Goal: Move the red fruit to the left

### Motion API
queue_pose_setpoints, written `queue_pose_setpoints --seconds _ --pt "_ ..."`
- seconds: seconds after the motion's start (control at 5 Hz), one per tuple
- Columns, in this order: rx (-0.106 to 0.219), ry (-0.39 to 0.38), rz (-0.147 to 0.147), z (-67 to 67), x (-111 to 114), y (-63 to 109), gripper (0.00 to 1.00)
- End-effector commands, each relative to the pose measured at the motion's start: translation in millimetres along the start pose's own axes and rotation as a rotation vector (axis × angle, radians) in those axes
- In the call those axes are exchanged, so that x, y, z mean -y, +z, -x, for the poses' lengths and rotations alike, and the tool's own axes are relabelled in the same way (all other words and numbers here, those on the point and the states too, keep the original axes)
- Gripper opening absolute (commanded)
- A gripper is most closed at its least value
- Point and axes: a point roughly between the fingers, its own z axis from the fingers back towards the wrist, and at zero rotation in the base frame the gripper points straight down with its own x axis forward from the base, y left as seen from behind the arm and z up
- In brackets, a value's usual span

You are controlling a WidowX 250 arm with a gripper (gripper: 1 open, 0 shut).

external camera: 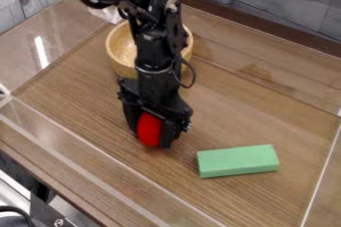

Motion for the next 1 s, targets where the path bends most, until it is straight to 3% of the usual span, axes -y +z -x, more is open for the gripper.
queue_pose_setpoints --seconds 0.0,0.2,0.4,0.6,0.8 --pt "0.063 0.04 0.009 -3.1 0 27.3 0.0" --pt "0.088 0.05 0.013 -3.3 -11 51.2 0.0" --pt "0.123 0.101 0.01 -5.7 -41 80.2 0.0" --pt "0.137 0.222 -0.005 -10.5 -82 89.3 0.0" --pt "0.126 0.313 -0.026 -13.7 -117 78.7 0.0"
